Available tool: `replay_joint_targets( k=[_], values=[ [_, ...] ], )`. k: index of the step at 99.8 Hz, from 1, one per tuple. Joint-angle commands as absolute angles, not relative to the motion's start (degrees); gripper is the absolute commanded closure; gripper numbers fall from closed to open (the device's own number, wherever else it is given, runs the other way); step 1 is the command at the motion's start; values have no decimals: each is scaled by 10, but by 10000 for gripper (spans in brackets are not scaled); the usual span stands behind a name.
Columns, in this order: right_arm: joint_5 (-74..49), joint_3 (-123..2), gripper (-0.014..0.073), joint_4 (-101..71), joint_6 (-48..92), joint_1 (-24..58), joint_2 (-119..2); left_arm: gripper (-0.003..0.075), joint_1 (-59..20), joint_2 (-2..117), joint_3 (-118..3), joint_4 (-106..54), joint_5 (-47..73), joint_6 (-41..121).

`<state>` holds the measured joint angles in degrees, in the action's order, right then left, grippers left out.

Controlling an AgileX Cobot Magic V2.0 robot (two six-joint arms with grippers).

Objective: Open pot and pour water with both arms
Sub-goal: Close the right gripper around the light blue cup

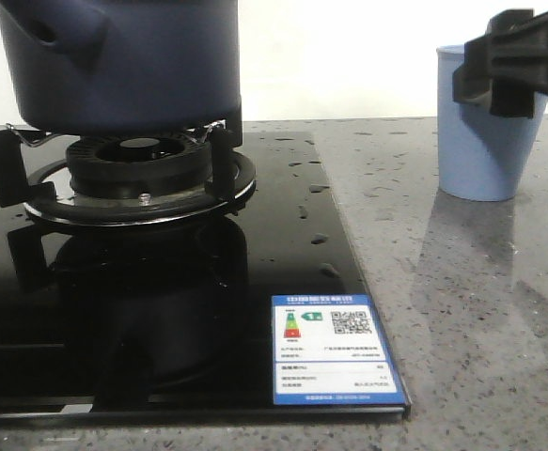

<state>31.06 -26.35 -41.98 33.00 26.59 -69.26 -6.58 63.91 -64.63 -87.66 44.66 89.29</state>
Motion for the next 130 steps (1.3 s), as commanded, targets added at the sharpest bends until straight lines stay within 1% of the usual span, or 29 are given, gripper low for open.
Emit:
replay_joint_targets(
  k=[1,56,92,130],
  values=[
    [371,-282,76,-396,319,268,-693,510,-65,624,-669,-925,450,889],
    [390,-282,76,-395,319,268,-699,510,-65,624,-669,-925,451,889],
    [461,-282,76,-375,318,268,-778,510,-65,624,-669,-925,457,889],
    [497,-282,76,-311,249,268,-790,510,-65,624,-669,-925,457,889]
  ],
)
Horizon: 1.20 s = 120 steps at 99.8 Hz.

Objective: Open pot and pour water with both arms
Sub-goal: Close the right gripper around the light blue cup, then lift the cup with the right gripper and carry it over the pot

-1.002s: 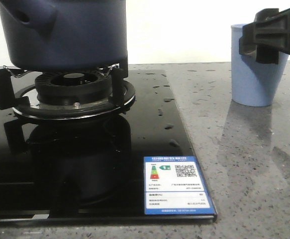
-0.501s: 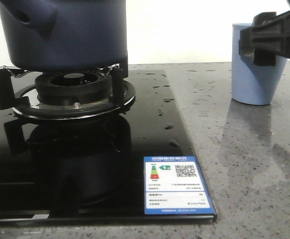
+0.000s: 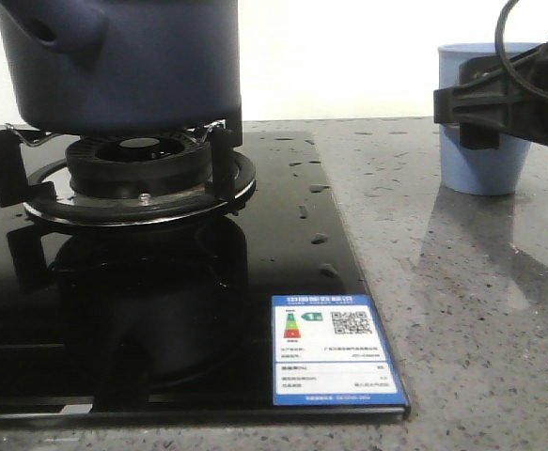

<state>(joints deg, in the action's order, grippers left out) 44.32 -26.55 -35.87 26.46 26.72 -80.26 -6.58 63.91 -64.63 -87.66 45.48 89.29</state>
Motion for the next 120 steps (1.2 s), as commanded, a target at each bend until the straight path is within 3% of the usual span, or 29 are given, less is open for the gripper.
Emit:
replay_joint_targets(
  k=[1,55,84,120],
  values=[
    [497,-282,76,-309,249,268,-790,510,-65,624,-669,-925,457,889],
    [485,-291,79,-272,240,251,-790,510,-65,624,-669,-925,459,889],
    [484,-307,300,-260,240,251,-790,510,-65,624,-669,-925,460,889],
    [518,-307,307,-258,240,251,-774,510,-65,624,-669,-920,460,889]
  ],
)
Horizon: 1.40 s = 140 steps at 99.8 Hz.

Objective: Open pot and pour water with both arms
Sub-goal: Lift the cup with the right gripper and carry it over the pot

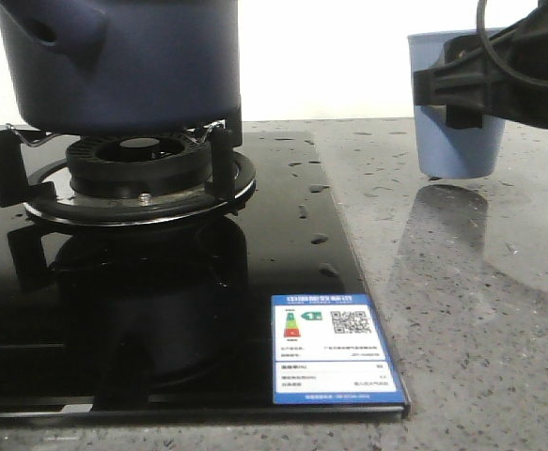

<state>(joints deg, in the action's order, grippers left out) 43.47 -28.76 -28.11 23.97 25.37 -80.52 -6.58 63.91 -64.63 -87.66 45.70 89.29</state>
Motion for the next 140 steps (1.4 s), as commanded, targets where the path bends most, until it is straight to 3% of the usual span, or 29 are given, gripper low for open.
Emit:
replay_joint_targets(
  k=[1,22,56,78,100,140],
  values=[
    [518,-307,307,-256,240,251,-771,510,-65,624,-669,-920,460,889],
    [501,-313,307,-156,240,251,-704,510,-65,619,-669,-889,455,849],
    [285,-433,307,-59,240,268,-662,510,-65,577,-647,-802,346,751],
    [215,-523,307,-12,240,307,-674,510,-65,550,-613,-740,286,669],
    [82,-625,307,27,240,320,-714,510,-65,529,-591,-740,260,666],
    [-41,-740,307,124,241,350,-782,510,-65,514,-591,-742,224,664]
  ],
)
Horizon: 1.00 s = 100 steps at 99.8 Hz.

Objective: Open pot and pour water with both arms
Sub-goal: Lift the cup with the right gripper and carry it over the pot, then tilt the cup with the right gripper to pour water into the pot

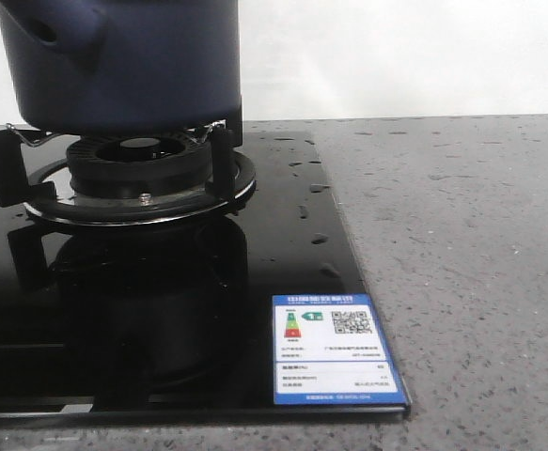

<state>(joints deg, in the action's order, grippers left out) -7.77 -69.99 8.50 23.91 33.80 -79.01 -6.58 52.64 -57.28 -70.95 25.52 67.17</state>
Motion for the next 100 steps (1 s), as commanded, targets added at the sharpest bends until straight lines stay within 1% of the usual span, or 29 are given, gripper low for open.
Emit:
replay_joint_targets(
  k=[1,21,61,86,100],
  values=[
    [-42,-743,307,129,241,351,-784,510,-65,514,-591,-742,224,664],
    [-52,-760,307,200,241,373,-805,510,-65,514,-591,-744,222,664],
    [-46,-764,307,354,241,373,-831,510,-65,514,-591,-745,220,664],
    [-45,-806,307,415,241,373,-866,510,-65,514,-591,-745,220,664],
    [-43,-828,307,482,241,373,-885,510,-65,514,-591,-745,220,664]
  ],
)
